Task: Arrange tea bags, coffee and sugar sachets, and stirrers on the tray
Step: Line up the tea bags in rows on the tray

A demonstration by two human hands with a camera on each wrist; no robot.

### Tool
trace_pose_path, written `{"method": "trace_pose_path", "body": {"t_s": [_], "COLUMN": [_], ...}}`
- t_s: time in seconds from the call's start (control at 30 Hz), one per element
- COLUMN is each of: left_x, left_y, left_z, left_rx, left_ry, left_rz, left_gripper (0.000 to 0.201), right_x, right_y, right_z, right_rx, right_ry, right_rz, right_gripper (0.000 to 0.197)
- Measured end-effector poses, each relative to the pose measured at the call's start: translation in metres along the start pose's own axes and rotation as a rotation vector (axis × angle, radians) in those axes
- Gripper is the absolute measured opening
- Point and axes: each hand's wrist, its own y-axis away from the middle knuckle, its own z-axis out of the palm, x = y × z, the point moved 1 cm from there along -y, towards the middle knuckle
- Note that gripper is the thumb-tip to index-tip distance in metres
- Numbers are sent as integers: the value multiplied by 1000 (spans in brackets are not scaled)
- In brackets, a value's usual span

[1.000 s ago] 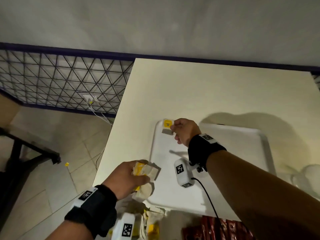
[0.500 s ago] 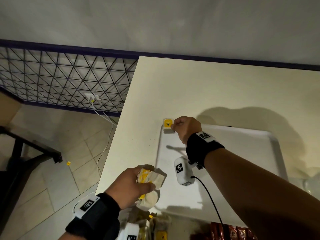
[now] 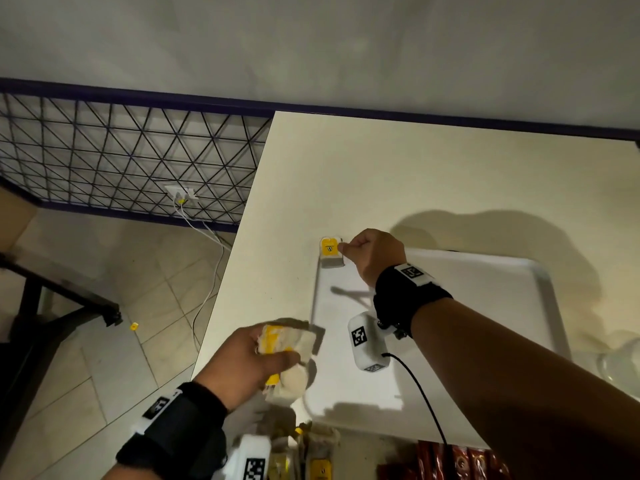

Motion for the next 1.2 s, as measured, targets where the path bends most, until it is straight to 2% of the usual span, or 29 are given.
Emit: {"method": "trace_pose_path", "body": {"t_s": [0.1, 0.17, 0.27, 0.33, 0.47, 0.6, 0.7, 0.77, 0.8, 0.87, 1.0, 1.1, 1.2], "left_x": [15, 25, 35, 40, 50, 55, 52, 49, 47, 48, 48, 47, 46], "left_y": [-5, -11, -22, -26, -24, -18, -16, -13, -11, -2, 9, 7, 5], "left_z": [-2, 2, 11, 18, 33, 45, 43, 36, 32, 29, 37, 37, 34], "left_rx": [126, 177, 247, 271, 262, 214, 290, 367, 377, 296, 66, 44, 30], "left_ry": [260, 446, 666, 723, 719, 697, 706, 717, 692, 567, 254, 287, 339], "left_rz": [39, 81, 105, 134, 187, 239, 244, 261, 278, 299, 300, 292, 291], "left_gripper": [19, 19, 30, 33, 18, 14, 9, 9, 11, 21, 33, 47, 56], "right_x": [-8, -18, -27, -29, -26, -23, -20, -18, -15, -12, -19, -28, -27], "right_y": [18, 38, 66, 80, 90, 94, 98, 99, 97, 95, 100, 105, 100], "right_z": [-11, -17, -24, -28, -27, -30, -36, -42, -44, -45, -37, -37, -34], "right_rx": [-52, -175, -394, -435, -412, -456, -448, -372, -306, -198, -242, -300, -254], "right_ry": [-113, -290, -410, -413, -431, -498, -532, -492, -453, -384, -381, -445, -471], "right_rz": [-75, -91, -120, -154, -109, -86, -102, -124, -151, -207, -270, -289, -322], "right_gripper": [24, 21, 14, 10, 14, 15, 18, 19, 21, 27, 28, 27, 18]}}
